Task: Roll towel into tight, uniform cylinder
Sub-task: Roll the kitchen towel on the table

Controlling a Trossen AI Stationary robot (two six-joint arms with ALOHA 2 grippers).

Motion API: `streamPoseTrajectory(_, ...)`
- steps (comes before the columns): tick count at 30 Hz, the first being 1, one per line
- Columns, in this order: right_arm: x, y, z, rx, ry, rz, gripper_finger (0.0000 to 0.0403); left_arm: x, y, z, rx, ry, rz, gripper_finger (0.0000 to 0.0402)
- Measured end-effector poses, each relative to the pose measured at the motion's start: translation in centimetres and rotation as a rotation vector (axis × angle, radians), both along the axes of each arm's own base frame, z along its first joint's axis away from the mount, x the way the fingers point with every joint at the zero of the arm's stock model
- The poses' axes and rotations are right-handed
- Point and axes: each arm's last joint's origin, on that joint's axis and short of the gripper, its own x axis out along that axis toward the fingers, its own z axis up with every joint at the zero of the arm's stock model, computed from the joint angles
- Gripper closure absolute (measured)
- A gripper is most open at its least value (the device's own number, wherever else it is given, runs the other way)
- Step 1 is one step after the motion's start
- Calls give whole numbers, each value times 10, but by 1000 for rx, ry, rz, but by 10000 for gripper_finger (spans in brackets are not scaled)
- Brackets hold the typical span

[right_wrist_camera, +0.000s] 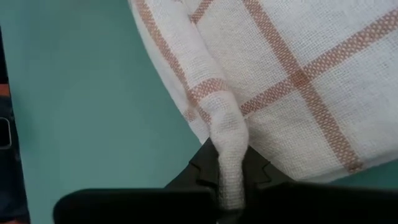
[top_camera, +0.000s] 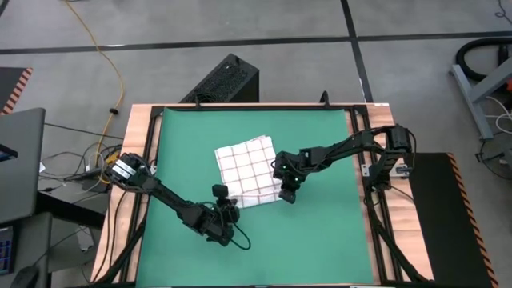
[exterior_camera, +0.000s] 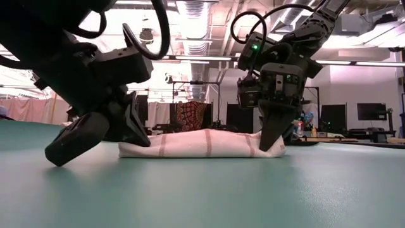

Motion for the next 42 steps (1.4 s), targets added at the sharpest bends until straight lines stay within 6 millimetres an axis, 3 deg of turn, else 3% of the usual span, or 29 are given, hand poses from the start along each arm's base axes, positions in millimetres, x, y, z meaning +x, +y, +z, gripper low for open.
streamPoseTrajectory(9, 1, 2, 4, -69, -79, 116, 306, -7, 11, -12, -78, 32, 53, 401)
streamPoseTrajectory(18, -7, -2, 28, -279, -115, 95, 242, -9, 12, -13, -88, 50, 61, 401)
streamPoseTrajectory(25, -10, -6, 43, -326, -184, 111, 199, -9, 12, -14, -92, 53, 63, 401)
streamPoseTrajectory(30, -7, -9, 46, -386, -240, 157, 198, -9, 12, -14, -93, 56, 66, 401)
streamPoseTrajectory(34, -8, 1, 55, -440, -295, 238, 212, -10, 13, -14, -98, 54, 75, 401)
streamPoseTrajectory(38, -14, 17, 71, -509, -467, 285, 237, -10, 13, -14, -100, 55, 75, 401)
streamPoseTrajectory(42, -33, 39, 66, -574, -609, 275, 274, -10, 12, -14, -102, 52, 76, 401)
